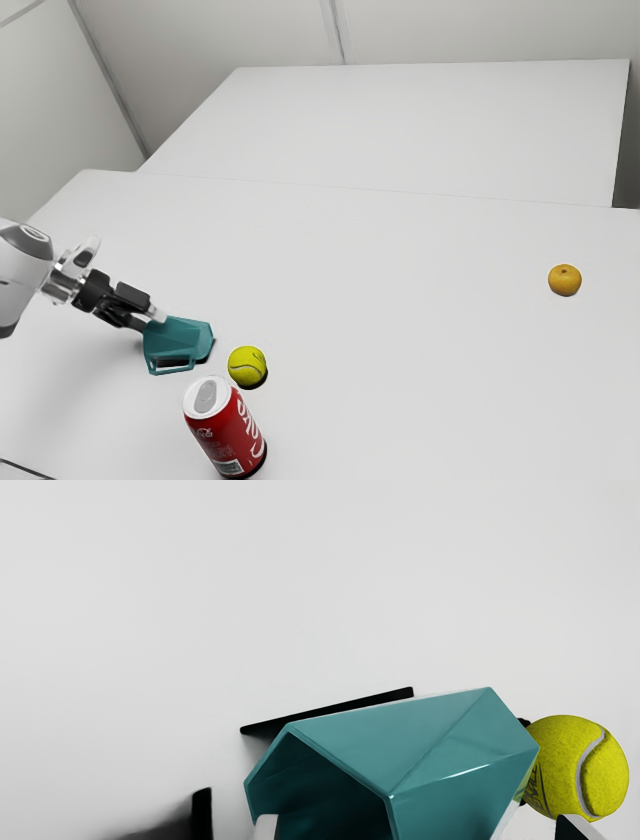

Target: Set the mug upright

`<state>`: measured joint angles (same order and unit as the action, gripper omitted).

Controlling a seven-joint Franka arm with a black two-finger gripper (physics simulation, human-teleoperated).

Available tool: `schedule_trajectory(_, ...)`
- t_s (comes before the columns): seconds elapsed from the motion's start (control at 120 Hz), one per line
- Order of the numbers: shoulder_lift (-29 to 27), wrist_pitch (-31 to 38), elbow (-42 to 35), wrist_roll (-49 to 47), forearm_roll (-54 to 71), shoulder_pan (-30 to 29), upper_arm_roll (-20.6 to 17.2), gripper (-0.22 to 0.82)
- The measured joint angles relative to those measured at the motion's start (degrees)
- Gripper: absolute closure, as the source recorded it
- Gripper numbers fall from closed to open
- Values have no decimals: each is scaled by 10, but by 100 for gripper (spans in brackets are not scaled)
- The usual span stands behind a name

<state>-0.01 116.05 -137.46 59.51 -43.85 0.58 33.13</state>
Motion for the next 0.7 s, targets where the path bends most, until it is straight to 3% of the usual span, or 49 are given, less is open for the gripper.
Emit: schedule_trajectory(0.7, 20, -81, -9, 31, -68, -27, 1, 0)
